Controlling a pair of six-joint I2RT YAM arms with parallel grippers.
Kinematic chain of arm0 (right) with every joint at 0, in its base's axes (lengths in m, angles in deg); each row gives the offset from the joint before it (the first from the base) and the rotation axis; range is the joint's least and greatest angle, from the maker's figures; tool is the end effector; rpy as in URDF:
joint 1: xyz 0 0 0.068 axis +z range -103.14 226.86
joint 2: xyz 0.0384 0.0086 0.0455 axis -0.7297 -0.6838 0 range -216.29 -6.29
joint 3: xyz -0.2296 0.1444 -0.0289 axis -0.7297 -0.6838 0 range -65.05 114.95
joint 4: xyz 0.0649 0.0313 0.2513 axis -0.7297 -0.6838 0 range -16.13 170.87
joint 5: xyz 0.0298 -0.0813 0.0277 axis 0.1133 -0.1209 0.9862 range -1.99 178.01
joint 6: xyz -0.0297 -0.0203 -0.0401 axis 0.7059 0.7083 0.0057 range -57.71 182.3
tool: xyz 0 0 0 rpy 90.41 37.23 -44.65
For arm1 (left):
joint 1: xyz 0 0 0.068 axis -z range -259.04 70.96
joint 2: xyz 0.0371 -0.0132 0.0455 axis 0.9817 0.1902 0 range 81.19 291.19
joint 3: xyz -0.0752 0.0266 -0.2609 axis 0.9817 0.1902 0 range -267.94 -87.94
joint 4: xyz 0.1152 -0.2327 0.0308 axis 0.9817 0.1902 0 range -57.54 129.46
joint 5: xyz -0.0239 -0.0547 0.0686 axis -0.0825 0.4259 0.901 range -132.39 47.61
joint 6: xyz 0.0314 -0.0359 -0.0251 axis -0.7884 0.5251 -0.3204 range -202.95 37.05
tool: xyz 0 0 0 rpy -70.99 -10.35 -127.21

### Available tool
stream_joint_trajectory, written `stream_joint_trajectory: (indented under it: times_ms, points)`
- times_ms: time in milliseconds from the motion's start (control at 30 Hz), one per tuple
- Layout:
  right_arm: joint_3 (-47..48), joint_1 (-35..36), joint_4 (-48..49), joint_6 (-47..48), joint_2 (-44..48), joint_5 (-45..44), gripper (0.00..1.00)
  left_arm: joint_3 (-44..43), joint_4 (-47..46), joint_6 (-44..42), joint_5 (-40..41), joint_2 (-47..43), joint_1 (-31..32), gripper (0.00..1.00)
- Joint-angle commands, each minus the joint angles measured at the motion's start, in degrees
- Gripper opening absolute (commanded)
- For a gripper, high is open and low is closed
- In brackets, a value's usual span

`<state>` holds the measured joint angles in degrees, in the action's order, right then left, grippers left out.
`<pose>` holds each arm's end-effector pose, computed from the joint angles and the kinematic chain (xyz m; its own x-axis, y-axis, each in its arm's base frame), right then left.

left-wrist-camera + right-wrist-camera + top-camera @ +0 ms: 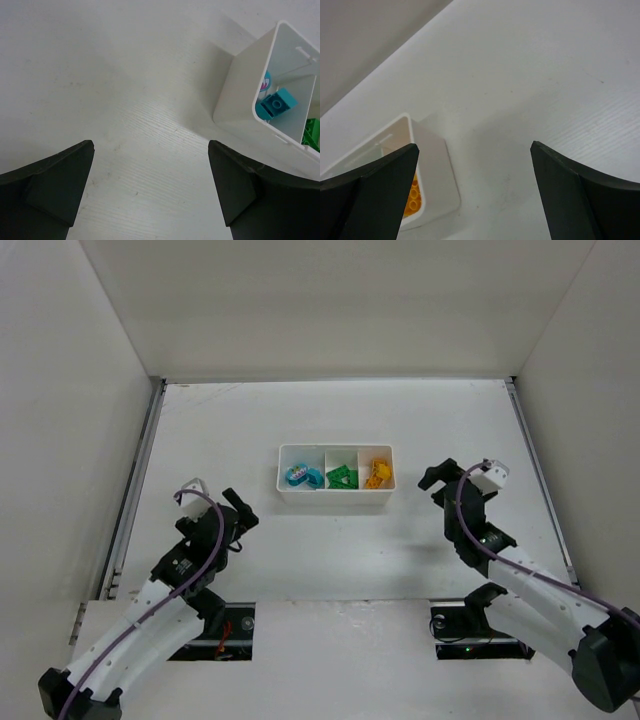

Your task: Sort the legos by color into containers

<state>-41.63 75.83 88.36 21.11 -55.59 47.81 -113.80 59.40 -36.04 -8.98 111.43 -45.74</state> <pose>0.1778 0.0722 0.2288 -0.0985 0.5204 -0.8482 0.3067 0.8268 0.4716 0.1190 -0.0546 0.2336 -0.3444 -0.5032 -0.7926 -0.2728 0.8614 -0.4284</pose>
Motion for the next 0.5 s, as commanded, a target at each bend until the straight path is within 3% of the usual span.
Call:
stream_joint_trajectory:
  times_ms: [0,200,467]
  points:
    - [2.24,0.34,-8.88,-0.56,1.22,-4.97,1.00,1.25,-0.12,1.34,-0.54,-1.06,0.40,1.00]
    - [3.12,0.69,-9.60,-1.17,1.31,-4.97,1.00,2.49,-4.17,0.28,-2.73,1.22,-0.12,1.00]
    - [8.22,3.67,-5.29,1.90,-9.40,-4.18,1.00,3.55,-8.57,0.28,-2.65,5.43,-1.61,1.00]
